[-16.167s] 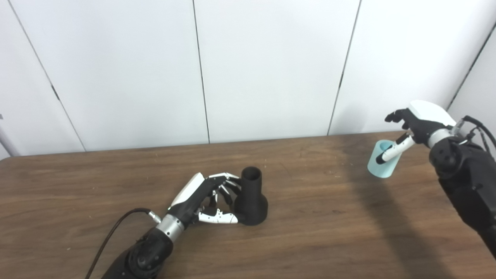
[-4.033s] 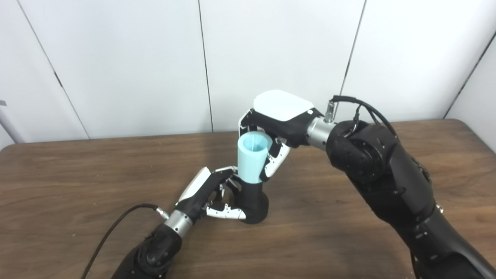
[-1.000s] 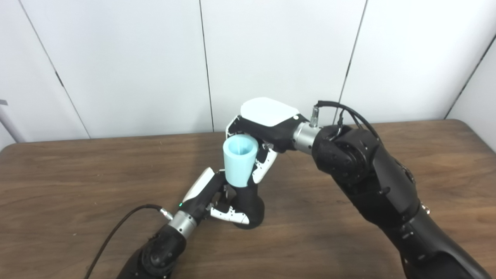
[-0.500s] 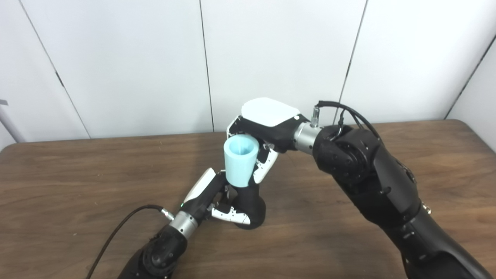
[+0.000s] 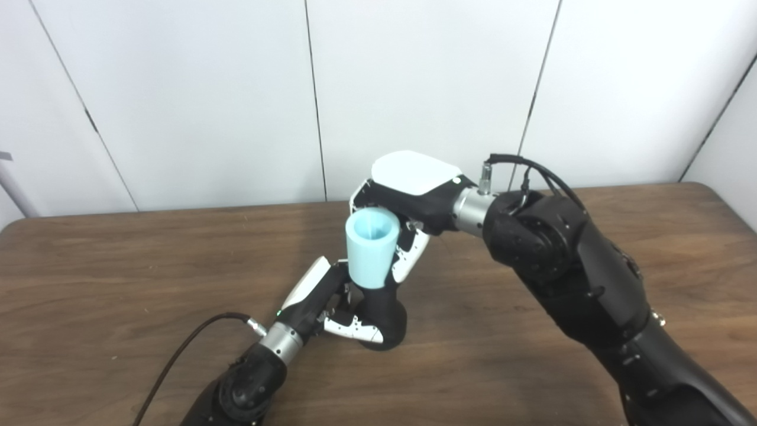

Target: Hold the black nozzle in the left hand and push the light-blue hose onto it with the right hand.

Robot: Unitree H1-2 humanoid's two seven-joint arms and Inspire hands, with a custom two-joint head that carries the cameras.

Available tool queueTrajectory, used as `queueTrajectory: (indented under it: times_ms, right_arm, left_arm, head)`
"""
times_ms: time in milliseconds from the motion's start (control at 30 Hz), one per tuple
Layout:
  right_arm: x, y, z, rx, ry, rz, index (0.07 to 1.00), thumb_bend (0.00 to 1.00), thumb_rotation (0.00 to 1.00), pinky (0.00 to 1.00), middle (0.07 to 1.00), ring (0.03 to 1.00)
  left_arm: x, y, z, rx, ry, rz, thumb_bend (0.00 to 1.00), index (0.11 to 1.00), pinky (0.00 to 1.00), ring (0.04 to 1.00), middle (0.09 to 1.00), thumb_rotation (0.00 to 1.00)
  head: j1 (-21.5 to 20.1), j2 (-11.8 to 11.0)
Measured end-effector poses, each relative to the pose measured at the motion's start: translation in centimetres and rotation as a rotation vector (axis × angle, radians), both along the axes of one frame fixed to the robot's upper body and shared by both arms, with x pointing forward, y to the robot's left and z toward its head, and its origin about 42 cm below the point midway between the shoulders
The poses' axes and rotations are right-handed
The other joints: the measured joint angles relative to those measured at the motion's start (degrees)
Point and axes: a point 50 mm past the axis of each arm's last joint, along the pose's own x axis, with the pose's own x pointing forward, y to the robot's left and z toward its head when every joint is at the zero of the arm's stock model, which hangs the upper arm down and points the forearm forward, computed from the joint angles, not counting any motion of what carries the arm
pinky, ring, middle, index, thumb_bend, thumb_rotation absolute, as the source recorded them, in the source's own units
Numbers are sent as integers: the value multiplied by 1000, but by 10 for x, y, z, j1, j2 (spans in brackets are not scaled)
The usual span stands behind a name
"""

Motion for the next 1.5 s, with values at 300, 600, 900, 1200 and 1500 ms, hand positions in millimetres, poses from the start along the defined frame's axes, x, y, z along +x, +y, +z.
queueTrajectory:
  times_ms: [300, 600, 900, 1200, 1500]
  right_arm:
    - [-2, -7, 1, -7, 16, -4, 482, 531, 0, 106, 470, 200]
    - [-2, -7, -1, -6, 22, -6, 483, 531, 0, 104, 470, 195]
    - [-3, -10, -9, 21, 17, -15, 484, 531, 0, 85, 470, 175]
    - [3, -10, -30, 17, 49, -25, 482, 531, 0, 87, 470, 177]
    - [6, -11, -39, 15, 80, -35, 482, 530, 0, 86, 470, 176]
  left_arm:
    - [0, 0, 0, -6, 6, -3, 522, 493, 136, 212, 310, 78]
    - [0, 1, 0, -14, 14, -7, 521, 493, 149, 221, 317, 82]
    - [0, 1, 0, -13, 18, -7, 521, 493, 146, 216, 313, 82]
    - [-1, 1, 1, -13, 19, -11, 521, 493, 145, 217, 315, 81]
    - [-3, 1, 1, -13, 19, -16, 521, 494, 143, 214, 311, 82]
  head:
    - [2, 2]
    - [1, 4]
    - [3, 5]
    - [2, 7]
    - [3, 7]
